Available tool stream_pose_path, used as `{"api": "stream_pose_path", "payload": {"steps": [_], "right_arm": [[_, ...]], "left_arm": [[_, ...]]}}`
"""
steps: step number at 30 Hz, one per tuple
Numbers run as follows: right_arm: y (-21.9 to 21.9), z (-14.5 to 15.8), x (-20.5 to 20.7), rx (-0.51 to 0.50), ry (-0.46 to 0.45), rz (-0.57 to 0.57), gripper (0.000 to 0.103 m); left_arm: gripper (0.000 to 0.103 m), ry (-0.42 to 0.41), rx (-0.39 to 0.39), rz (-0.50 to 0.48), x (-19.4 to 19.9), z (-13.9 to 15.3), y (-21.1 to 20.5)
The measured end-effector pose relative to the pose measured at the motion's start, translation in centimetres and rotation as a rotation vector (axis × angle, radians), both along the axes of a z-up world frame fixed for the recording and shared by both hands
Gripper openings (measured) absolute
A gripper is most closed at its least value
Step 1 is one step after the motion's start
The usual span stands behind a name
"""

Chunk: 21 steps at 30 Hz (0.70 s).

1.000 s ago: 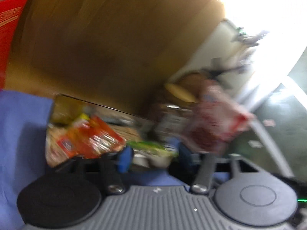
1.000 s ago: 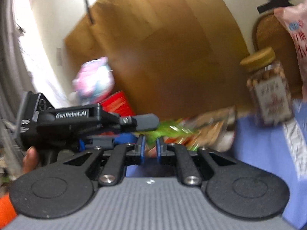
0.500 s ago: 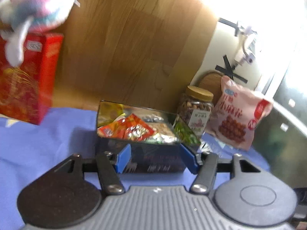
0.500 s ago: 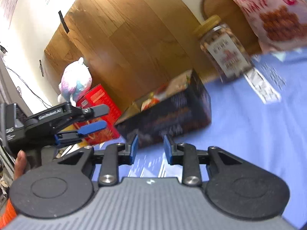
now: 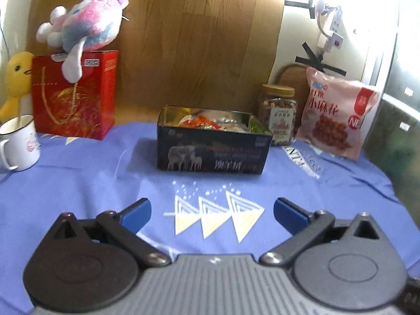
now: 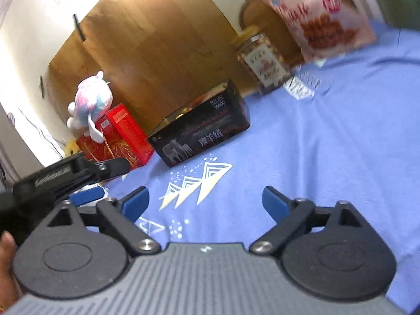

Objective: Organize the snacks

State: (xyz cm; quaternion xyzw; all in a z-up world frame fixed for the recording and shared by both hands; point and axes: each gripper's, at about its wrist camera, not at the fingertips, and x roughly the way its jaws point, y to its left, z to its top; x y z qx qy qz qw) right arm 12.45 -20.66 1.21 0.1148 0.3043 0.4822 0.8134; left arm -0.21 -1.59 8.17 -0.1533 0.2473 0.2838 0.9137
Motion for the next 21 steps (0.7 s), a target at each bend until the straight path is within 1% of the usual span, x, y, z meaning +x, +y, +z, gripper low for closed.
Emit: {"api": "stream_pose_path", "payload": {"steps": [2, 5, 9, 13, 18, 21], "right_arm": [[-0.3, -0.2, -0.8, -0.025, -0.013, 0.002, 0.103], [-0.7, -0.6, -1.5, -0.057, -0.013, -0.001, 0.103], [-1.2, -0.8, -2.2, -0.047, 0.022, 0.016, 0.103], [-1.6, -0.3, -3.3, -0.037, 0.005, 0.033, 0.103], [-2.4, -0.2, -3.8, -0.022, 0.008, 0.041, 0.103], [-2.8, -0.5, -4.0, -0.023, 0.012, 0.045, 0.103]], "left_arm": [[0.103, 0.019, 0.042, 0.024, -0.5, 0.0, -1.0], [0.103, 0.052, 0.083, 0.055, -1.2, -0.2, -2.1], [0.103, 0.079, 0.122, 0.097, -2.0, -0.2, -3.2], [0.103, 0.117, 0.182, 0.164, -2.4, -0.2, -4.2], [0.103, 0.151, 0.218, 0.182, -2.6, -0.2, -5.0], [0.103, 0.192, 0.248, 0.201, -2.4, -0.4, -5.5]]}}
